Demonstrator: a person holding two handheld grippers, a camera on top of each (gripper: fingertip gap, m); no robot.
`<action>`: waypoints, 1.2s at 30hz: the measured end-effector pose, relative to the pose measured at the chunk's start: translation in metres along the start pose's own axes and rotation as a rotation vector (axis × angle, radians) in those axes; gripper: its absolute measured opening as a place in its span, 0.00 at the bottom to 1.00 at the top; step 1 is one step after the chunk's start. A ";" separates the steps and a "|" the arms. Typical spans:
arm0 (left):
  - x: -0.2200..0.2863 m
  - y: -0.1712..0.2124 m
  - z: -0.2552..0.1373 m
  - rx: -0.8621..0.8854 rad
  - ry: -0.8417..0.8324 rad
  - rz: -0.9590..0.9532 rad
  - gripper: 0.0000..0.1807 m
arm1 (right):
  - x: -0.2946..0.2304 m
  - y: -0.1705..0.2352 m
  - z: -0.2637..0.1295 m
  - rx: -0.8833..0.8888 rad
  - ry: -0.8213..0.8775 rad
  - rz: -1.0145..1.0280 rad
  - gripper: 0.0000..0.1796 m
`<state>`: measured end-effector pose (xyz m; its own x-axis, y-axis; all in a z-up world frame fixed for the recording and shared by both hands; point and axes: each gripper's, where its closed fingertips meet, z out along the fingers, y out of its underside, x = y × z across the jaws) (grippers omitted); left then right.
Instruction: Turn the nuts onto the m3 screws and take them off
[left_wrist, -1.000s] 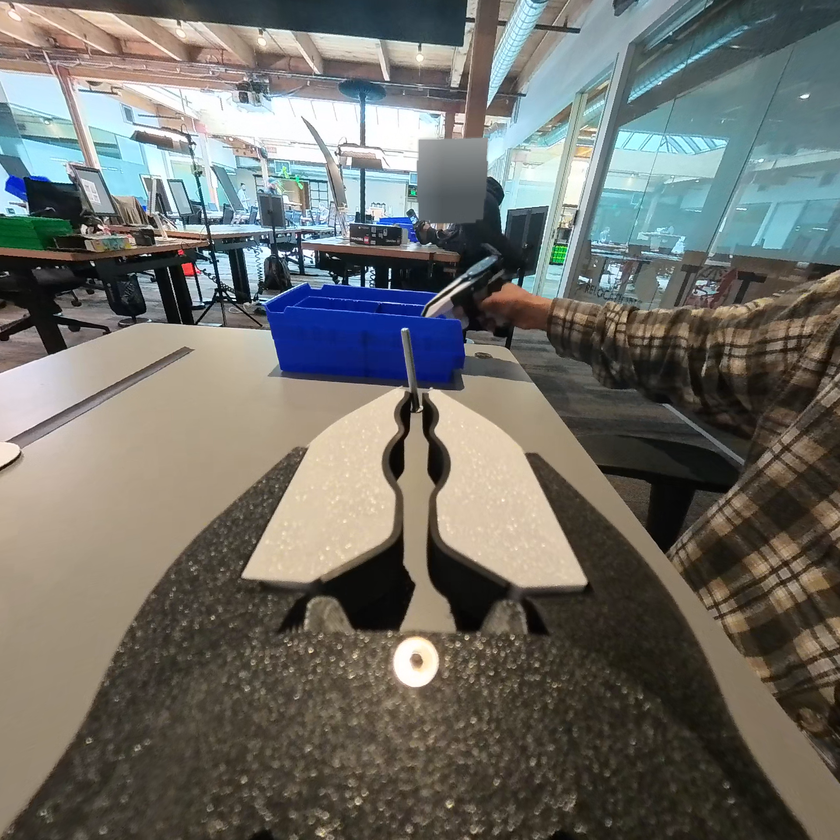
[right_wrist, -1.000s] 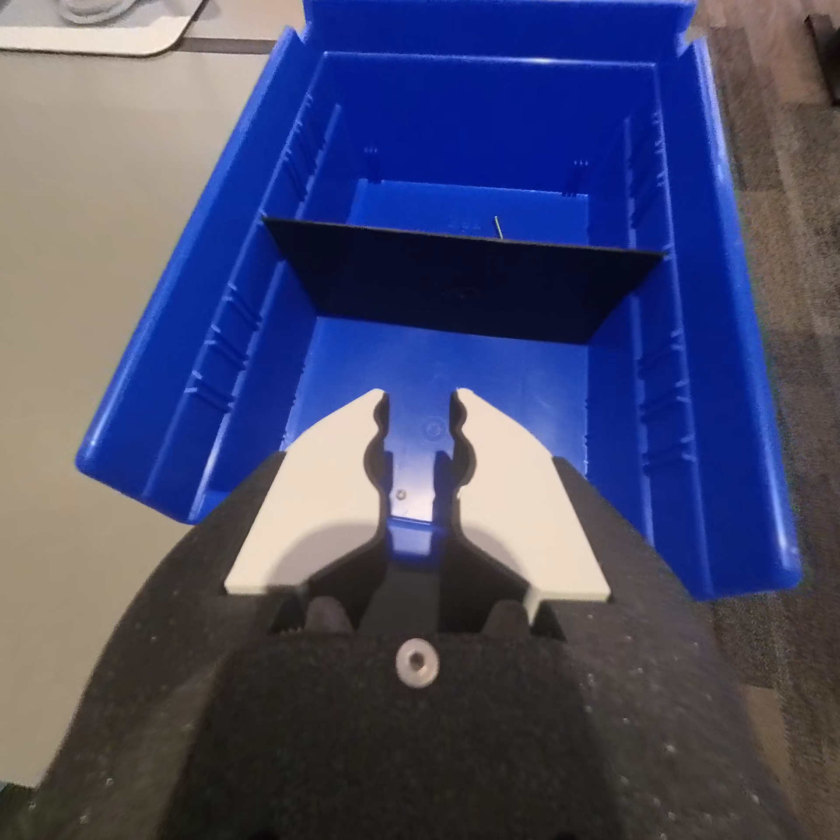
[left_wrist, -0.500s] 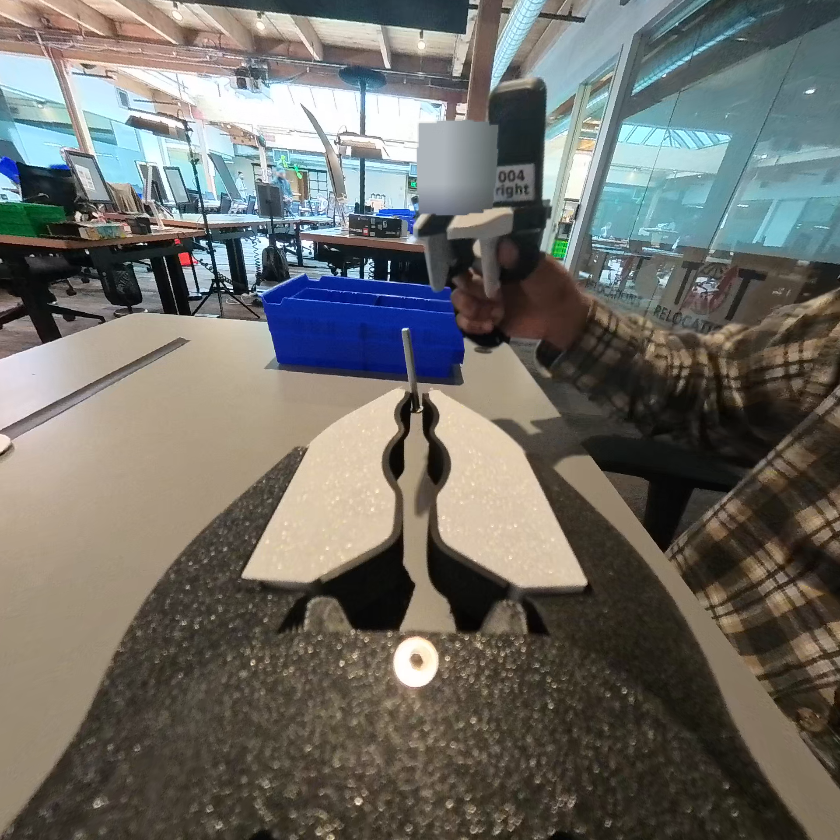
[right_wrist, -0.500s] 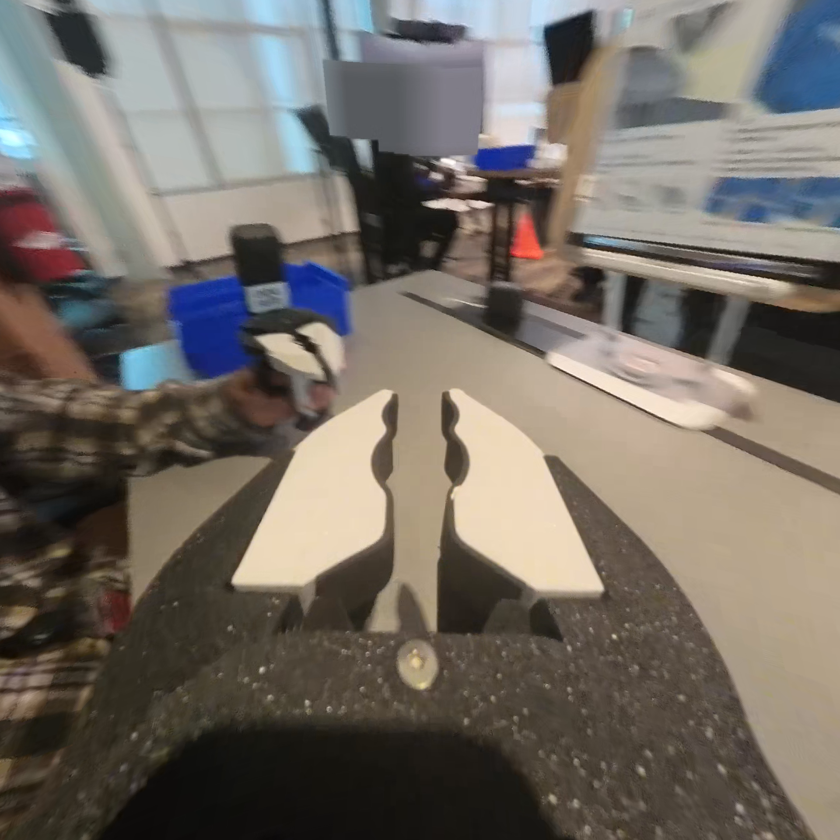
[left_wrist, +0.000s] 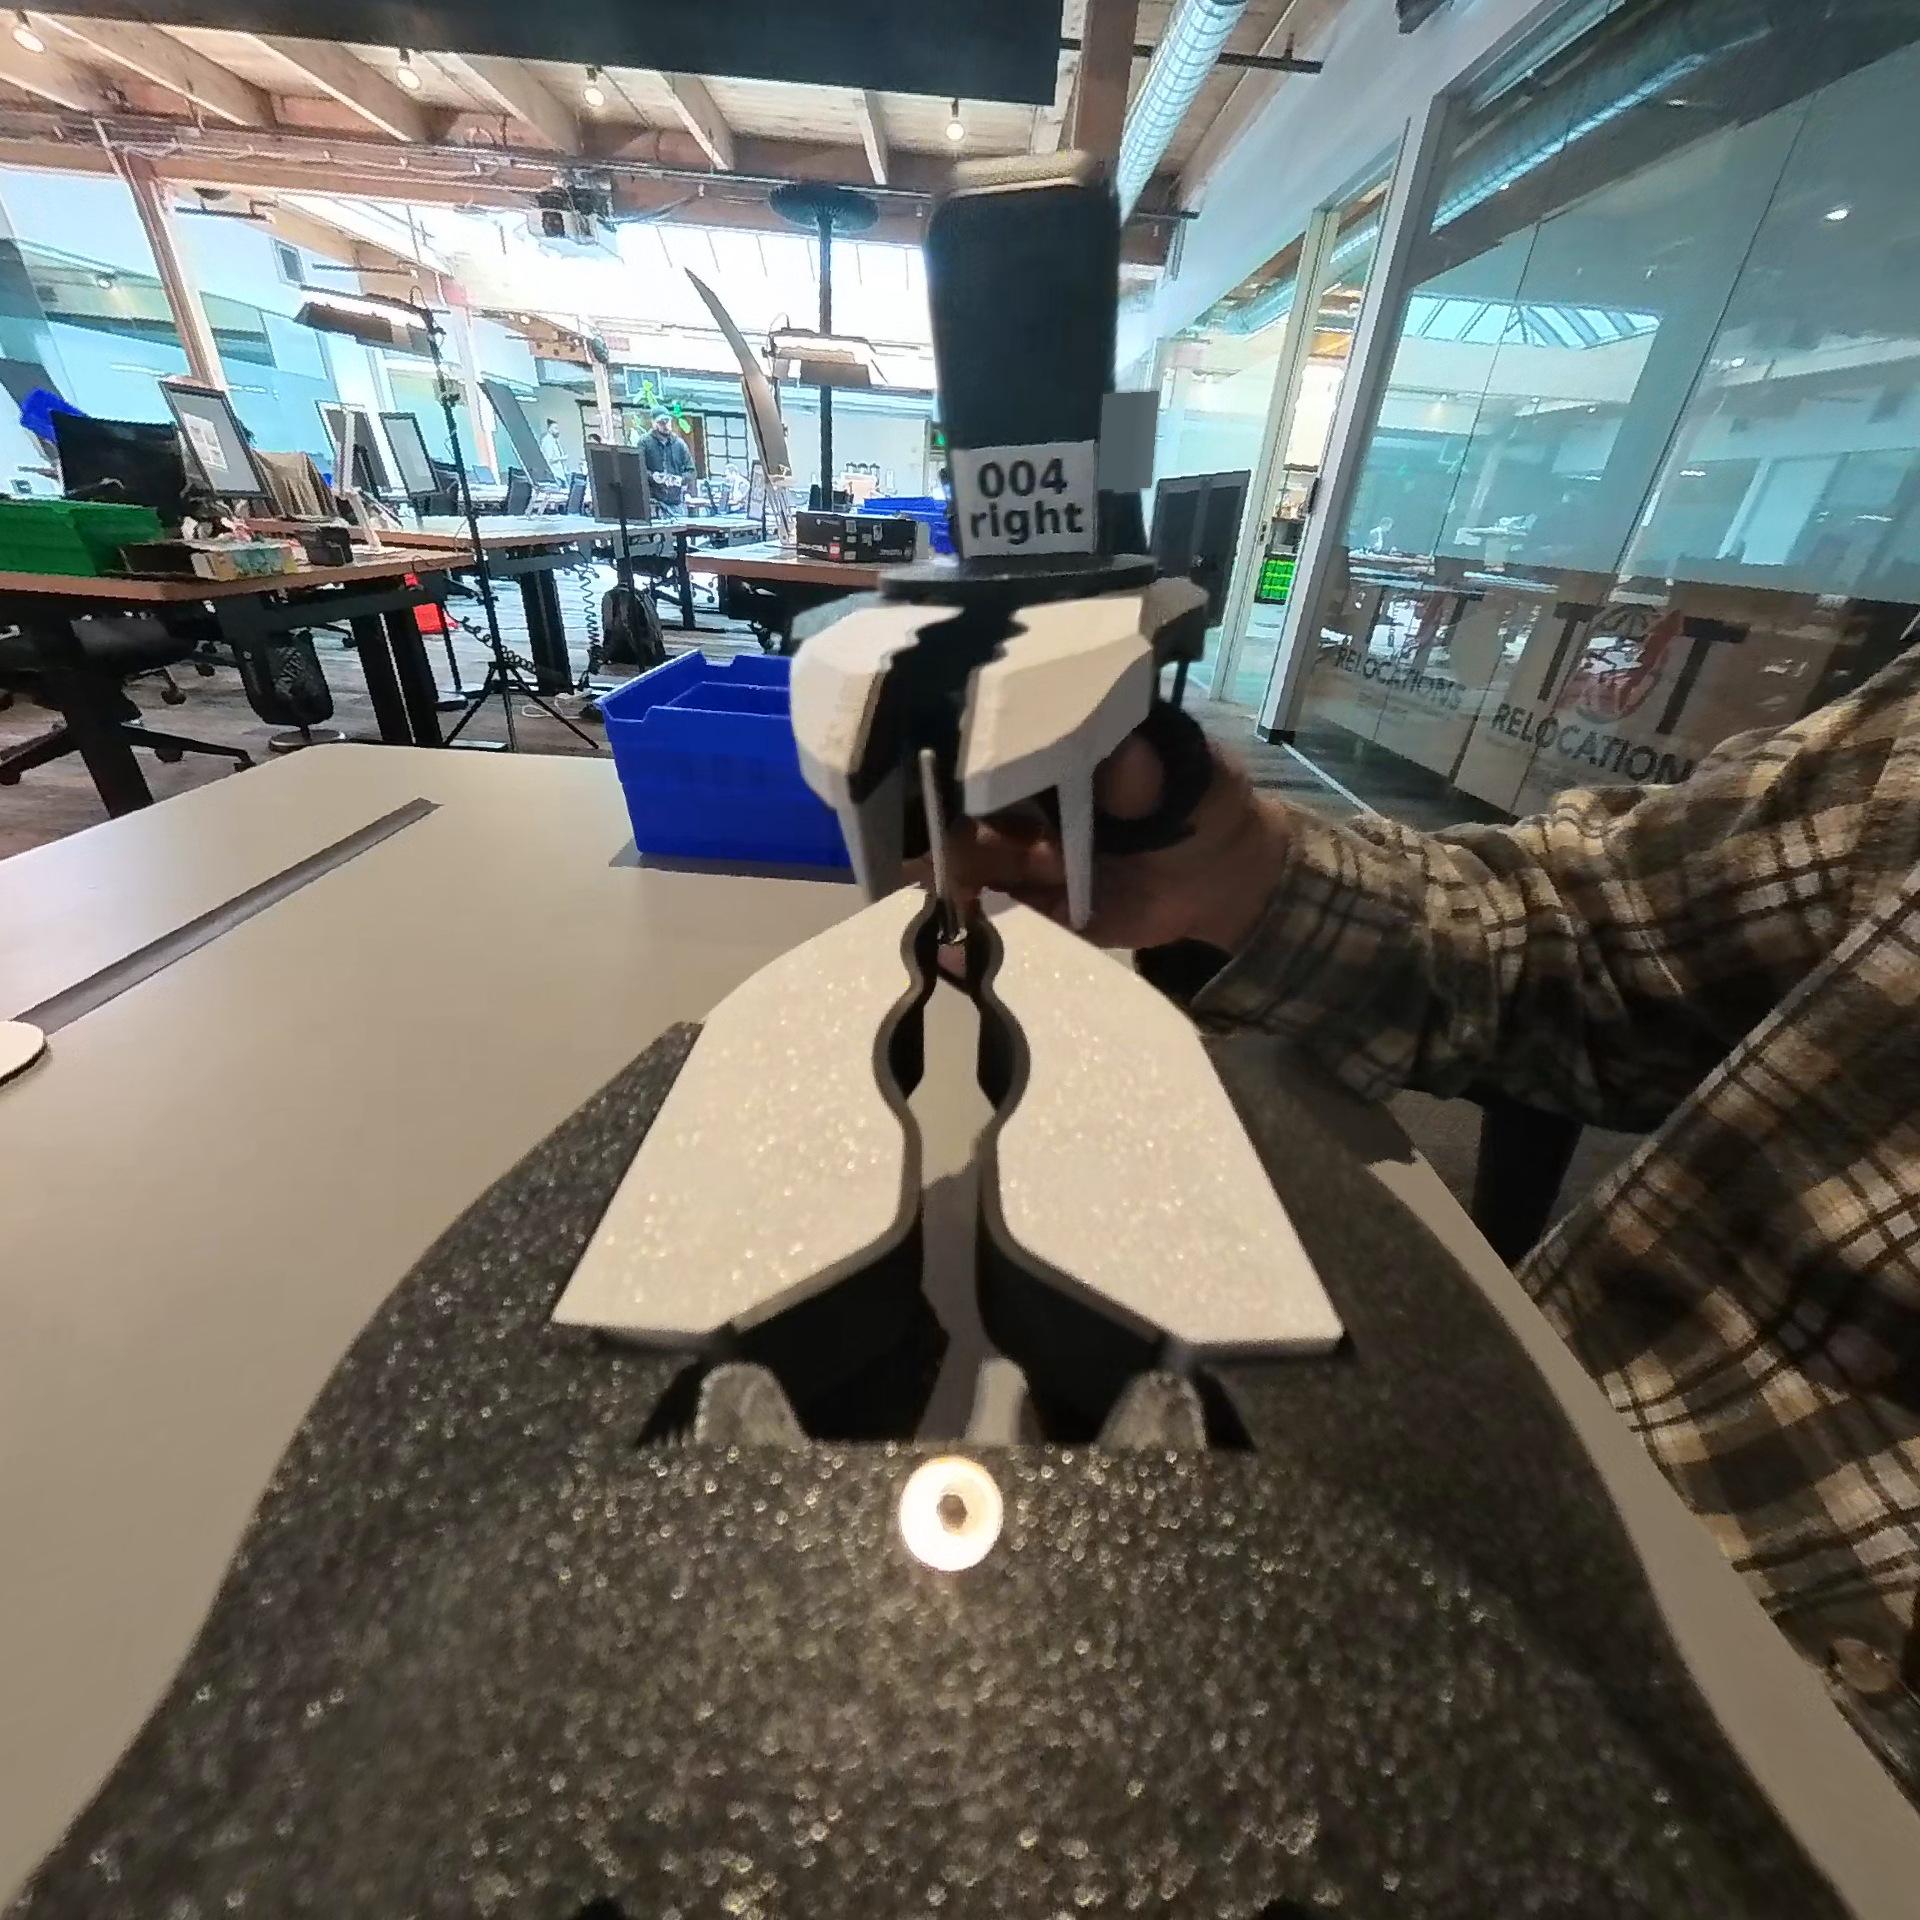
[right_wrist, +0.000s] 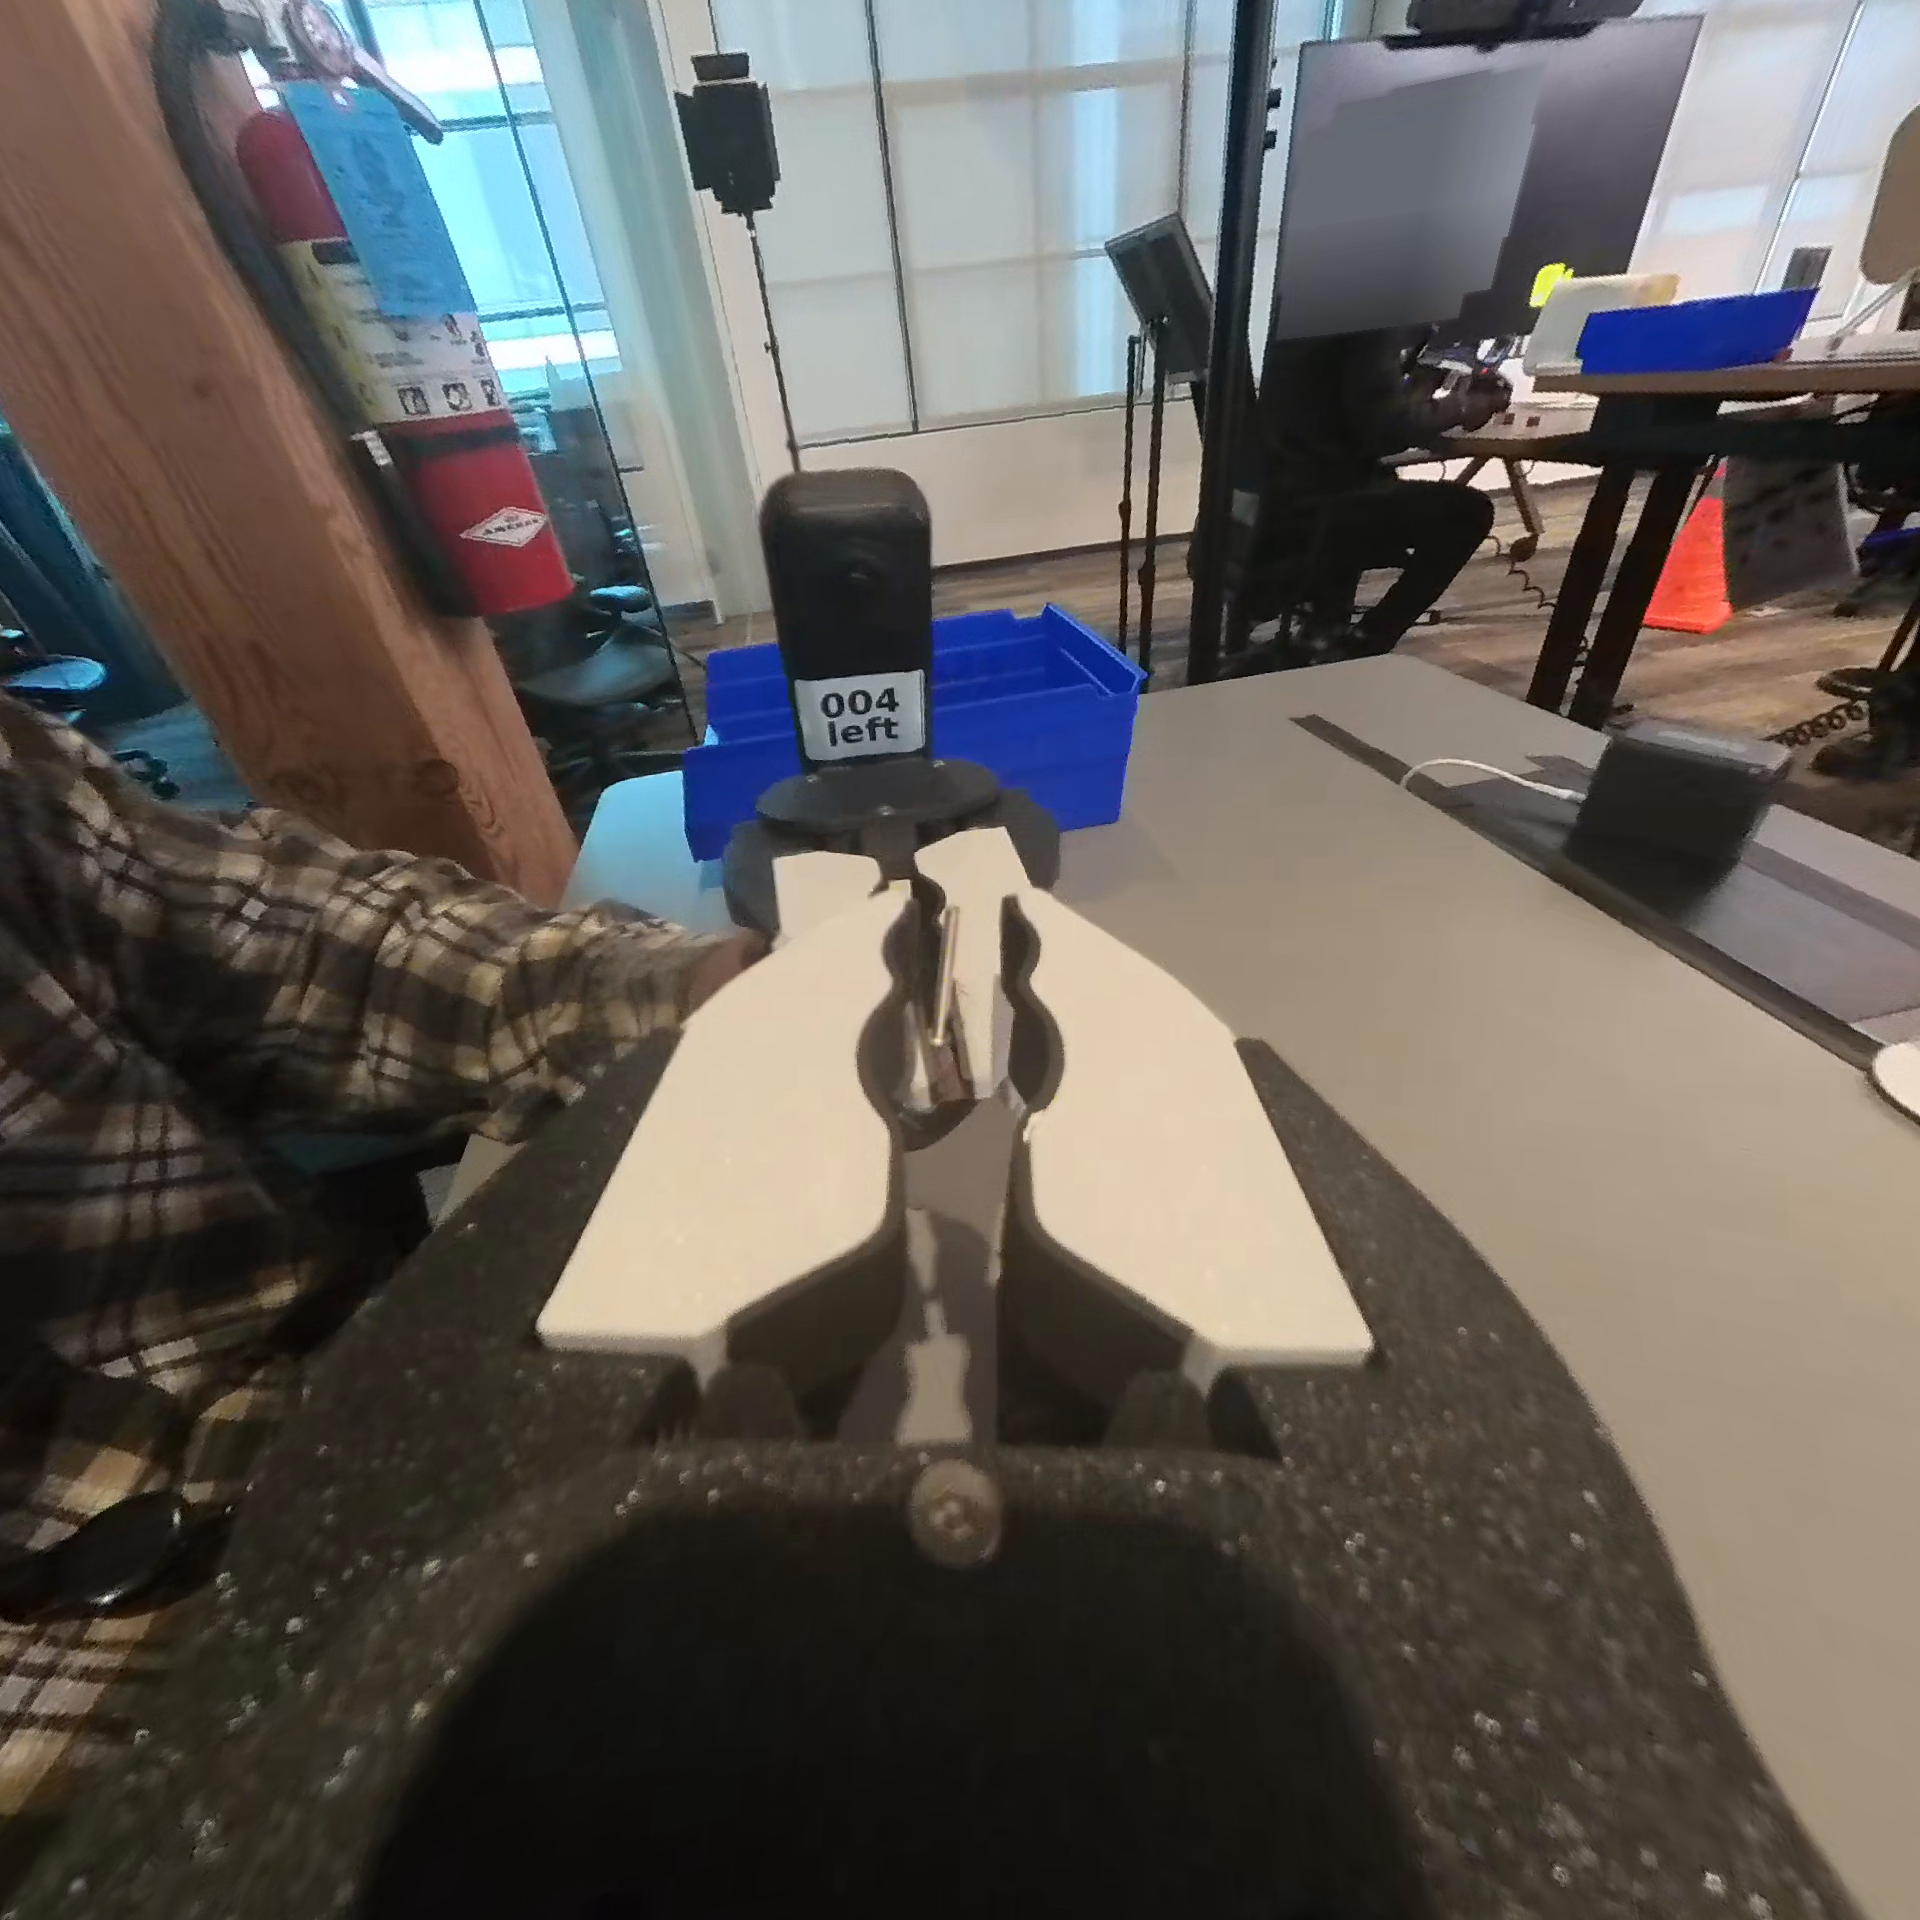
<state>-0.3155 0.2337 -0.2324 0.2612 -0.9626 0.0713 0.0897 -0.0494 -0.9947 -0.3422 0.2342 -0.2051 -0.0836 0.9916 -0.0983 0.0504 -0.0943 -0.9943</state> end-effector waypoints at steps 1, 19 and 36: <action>0.000 0.000 0.000 0.000 0.000 0.001 0.02 | 0.001 0.002 0.002 -0.012 -0.001 0.005 0.07; -0.002 0.007 0.012 0.009 0.029 -0.118 0.33 | 0.115 -0.050 -0.210 -0.046 0.588 0.009 0.01; -0.001 0.017 0.013 -0.042 0.055 -0.108 0.23 | 0.233 0.083 -0.463 -0.311 1.247 0.411 0.01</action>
<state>-0.3014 0.2369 -0.2488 0.1994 -0.9641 0.1752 0.0734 -0.1636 -0.9838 0.1036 0.4984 -0.2906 0.9365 0.3310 -0.1162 0.0883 -0.5428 -0.8352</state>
